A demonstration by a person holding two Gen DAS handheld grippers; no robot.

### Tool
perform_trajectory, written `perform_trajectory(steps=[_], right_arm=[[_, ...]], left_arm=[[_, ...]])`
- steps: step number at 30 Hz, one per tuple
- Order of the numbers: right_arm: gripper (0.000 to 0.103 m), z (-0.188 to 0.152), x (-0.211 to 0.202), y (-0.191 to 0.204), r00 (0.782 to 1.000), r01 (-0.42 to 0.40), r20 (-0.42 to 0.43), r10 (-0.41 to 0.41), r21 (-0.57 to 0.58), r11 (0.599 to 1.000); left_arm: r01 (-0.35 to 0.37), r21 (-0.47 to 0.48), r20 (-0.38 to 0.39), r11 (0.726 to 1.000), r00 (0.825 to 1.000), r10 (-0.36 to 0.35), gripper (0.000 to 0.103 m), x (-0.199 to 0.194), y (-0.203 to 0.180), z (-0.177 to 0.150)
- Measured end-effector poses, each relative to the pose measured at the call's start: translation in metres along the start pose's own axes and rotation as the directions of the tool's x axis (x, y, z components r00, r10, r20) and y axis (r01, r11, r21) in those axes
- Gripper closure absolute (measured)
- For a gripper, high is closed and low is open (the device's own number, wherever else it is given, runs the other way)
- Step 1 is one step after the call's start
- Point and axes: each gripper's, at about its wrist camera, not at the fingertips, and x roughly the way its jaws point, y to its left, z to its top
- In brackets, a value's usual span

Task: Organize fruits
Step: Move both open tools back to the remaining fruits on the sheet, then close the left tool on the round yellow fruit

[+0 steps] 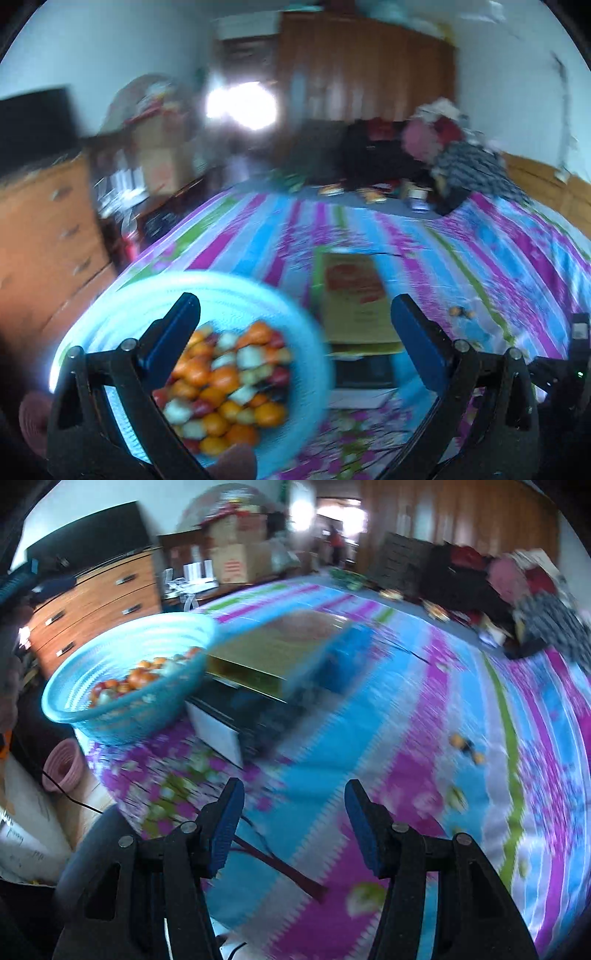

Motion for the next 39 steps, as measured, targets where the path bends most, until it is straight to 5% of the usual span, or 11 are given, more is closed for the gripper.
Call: perform_trajectory(steps=[5, 11, 17, 19, 20, 24, 25, 30, 33, 39], right_arm=[[0.043, -0.022, -0.012, -0.047, 0.999, 0.037, -0.002, -0.037, 0.110, 0.993], [0.043, -0.060, -0.016, -0.108, 0.997, 0.078, -0.031, -0.072, 0.241, 0.968], [0.043, -0.100, -0.011, -0.169, 0.992, 0.120, -0.081, -0.098, 0.348, 0.930], [0.043, -0.112, -0.011, -0.191, 0.989, 0.140, -0.099, -0.110, 0.383, 0.913], [0.043, -0.116, -0.011, -0.198, 0.988, 0.148, -0.104, -0.116, 0.394, 0.907], [0.043, -0.132, -0.009, -0.231, 0.982, 0.184, -0.127, -0.142, 0.438, 0.880], [0.043, -0.135, -0.007, -0.237, 0.980, 0.191, -0.134, -0.145, 0.448, 0.874], [0.043, -0.145, 0.009, -0.261, 0.976, 0.206, -0.164, -0.144, 0.478, 0.854], [0.043, -0.146, 0.017, -0.270, 0.977, 0.202, -0.163, -0.139, 0.489, 0.849], [0.043, -0.144, 0.031, -0.288, 0.978, 0.197, -0.157, -0.134, 0.510, 0.837]], left_arm=[[0.169, 0.063, -0.035, 0.984, 0.985, -0.167, 0.000, 0.026, -0.058, 0.011], [0.339, 0.100, -0.183, 0.935, 0.930, -0.318, 0.005, 0.079, -0.134, -0.004], [0.493, 0.078, -0.391, 0.866, 0.814, -0.429, 0.048, 0.166, -0.213, -0.043], [0.516, 0.062, -0.470, 0.854, 0.770, -0.431, 0.072, 0.203, -0.233, -0.063], [0.527, 0.029, -0.507, 0.849, 0.740, -0.442, 0.076, 0.225, -0.243, -0.071], [0.545, 0.016, -0.569, 0.838, 0.695, -0.441, 0.078, 0.272, -0.274, -0.094], [0.548, 0.022, -0.573, 0.836, 0.692, -0.438, 0.078, 0.279, -0.282, -0.097], [0.497, 0.047, -0.554, 0.867, 0.735, -0.391, 0.076, 0.320, -0.294, -0.102], [0.515, 0.055, -0.557, 0.855, 0.727, -0.402, 0.076, 0.334, -0.301, -0.106], [0.527, 0.099, -0.540, 0.844, 0.741, -0.400, 0.074, 0.347, -0.312, -0.104]])
